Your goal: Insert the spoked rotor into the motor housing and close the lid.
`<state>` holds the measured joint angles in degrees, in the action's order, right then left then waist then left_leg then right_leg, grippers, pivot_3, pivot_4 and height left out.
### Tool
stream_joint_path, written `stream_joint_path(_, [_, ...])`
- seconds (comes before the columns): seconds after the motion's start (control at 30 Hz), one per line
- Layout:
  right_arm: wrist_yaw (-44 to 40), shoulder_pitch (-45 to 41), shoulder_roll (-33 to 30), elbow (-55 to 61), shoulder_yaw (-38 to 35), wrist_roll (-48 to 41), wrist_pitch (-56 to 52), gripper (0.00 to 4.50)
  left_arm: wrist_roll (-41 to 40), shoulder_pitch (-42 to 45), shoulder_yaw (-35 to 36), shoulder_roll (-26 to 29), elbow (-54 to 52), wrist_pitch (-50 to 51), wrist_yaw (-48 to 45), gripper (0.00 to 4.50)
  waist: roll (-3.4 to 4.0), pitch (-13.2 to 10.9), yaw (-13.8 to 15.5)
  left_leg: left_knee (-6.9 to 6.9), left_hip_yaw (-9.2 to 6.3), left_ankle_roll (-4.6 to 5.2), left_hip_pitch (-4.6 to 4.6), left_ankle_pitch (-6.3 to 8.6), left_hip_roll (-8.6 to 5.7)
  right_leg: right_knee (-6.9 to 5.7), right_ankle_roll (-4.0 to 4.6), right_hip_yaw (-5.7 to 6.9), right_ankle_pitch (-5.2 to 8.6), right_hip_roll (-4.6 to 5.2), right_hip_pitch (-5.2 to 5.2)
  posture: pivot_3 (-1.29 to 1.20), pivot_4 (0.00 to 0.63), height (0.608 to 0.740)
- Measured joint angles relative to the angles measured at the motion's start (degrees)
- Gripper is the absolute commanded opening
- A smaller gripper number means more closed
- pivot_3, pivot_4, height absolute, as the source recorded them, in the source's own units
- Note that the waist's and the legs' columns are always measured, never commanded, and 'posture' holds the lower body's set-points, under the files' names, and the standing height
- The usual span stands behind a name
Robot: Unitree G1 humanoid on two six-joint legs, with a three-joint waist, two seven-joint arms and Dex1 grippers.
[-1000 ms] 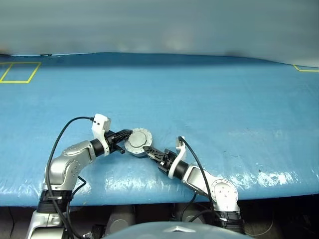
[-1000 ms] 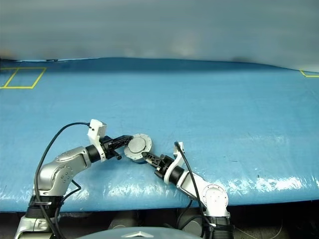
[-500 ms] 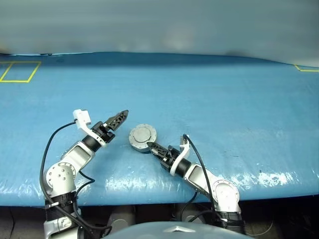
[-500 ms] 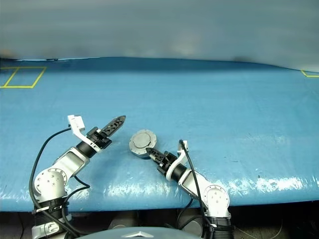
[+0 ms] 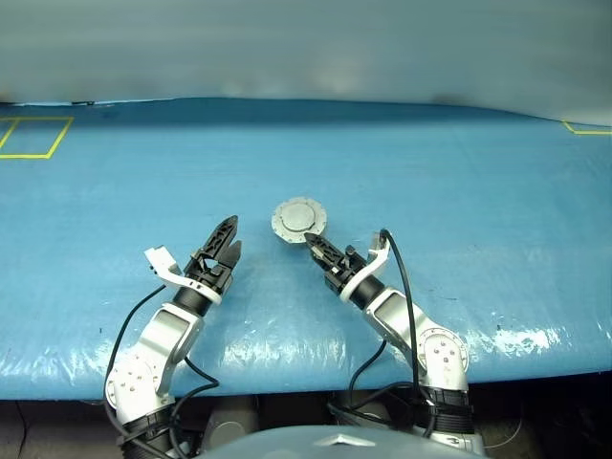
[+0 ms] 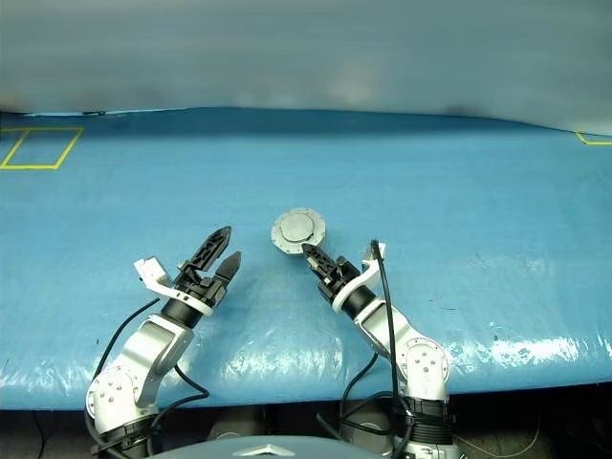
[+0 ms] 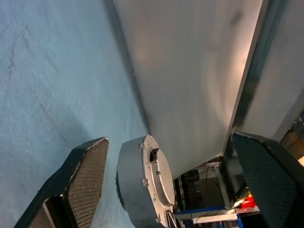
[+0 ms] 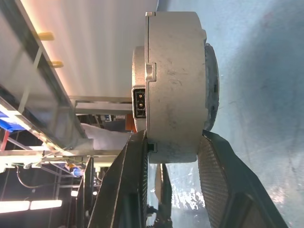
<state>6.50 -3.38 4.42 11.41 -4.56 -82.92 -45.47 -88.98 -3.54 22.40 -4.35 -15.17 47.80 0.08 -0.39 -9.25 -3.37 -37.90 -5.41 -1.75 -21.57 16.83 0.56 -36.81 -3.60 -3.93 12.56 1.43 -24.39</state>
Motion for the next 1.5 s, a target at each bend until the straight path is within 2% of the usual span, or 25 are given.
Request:
stream_joint_path(0.23, [1.22,-1.24,-0.01,2.95,4.19,-2.52,-0.12,1.13,-4.57,-0.82,-4.09,2.03,1.05,0.43,1.04,4.5,0.0,0.0,-0.01,0.0,0.0,-0.01,-0.05,-0.01,-0.01,-0.02,0.01,0.0,-0.01,0.0,-0.07,0.0,0.15,0.74])
stream_joint_path(0.4, [2.37,-1.46,-0.08,3.71,5.9,-4.28,-0.1,1.13,-5.94,-1.1,-5.89,2.72,1.7,0.32,-2.16,4.5,0.0,0.0,-0.02,0.0,0.01,-0.01,-0.06,-0.01,-0.02,-0.02,0.01,0.0,-0.01,0.0,-0.07,0.0,0.15,0.74])
stream_joint_path(0.9, [5.32,1.21,-0.56,5.49,10.3,-8.74,-0.41,1.13,-6.34,0.56,-8.73,2.34,3.83,-3.04,-3.72,4.5,0.0,0.01,-0.03,-0.01,0.01,-0.01,-0.07,-0.01,-0.02,-0.02,0.02,-0.01,-0.01,0.0,-0.08,0.0,0.15,0.74])
stream_joint_path(1.0, [5.57,1.34,-1.07,5.54,10.51,-9.07,-0.39,1.13,-6.42,0.96,-9.1,2.38,4.05,-3.35,-3.36,3.89,0.0,0.01,-0.02,-0.02,0.01,-0.01,-0.07,-0.01,-0.02,-0.02,0.01,-0.01,-0.01,0.0,-0.08,0.0,0.15,0.74])
stream_joint_path(1.13, [5.91,1.73,-1.98,5.55,10.69,-9.07,-0.27,1.13,-6.64,0.95,-9.51,2.42,4.07,-3.49,-2.84,2.51,0.0,0.01,-0.04,-0.02,0.01,-0.01,-0.07,-0.01,-0.02,-0.03,0.02,-0.01,-0.01,0.0,-0.08,0.0,0.15,0.74])
stream_joint_path(1.33, [5.67,2.02,-2.56,5.59,11.14,-8.26,-0.22,1.13,-6.61,0.46,-9.54,2.76,4.1,-3.79,-2.64,2.44,0.0,0.01,-0.04,-0.04,0.01,-0.01,-0.07,-0.01,-0.02,-0.03,0.01,-0.02,-0.01,0.0,-0.08,0.0,0.15,0.74])
stream_joint_path(1.5, [1.35,1.86,-5.03,7.62,13.33,0.47,1.29,1.13,-6.34,0.15,-9.61,2.72,4.17,-4.58,-2.67,2.44,0.0,0.01,-0.05,-0.04,0.01,-0.02,-0.06,-0.02,-0.02,-0.04,0.01,-0.01,-0.01,-0.01,-0.08,0.0,0.15,0.74])
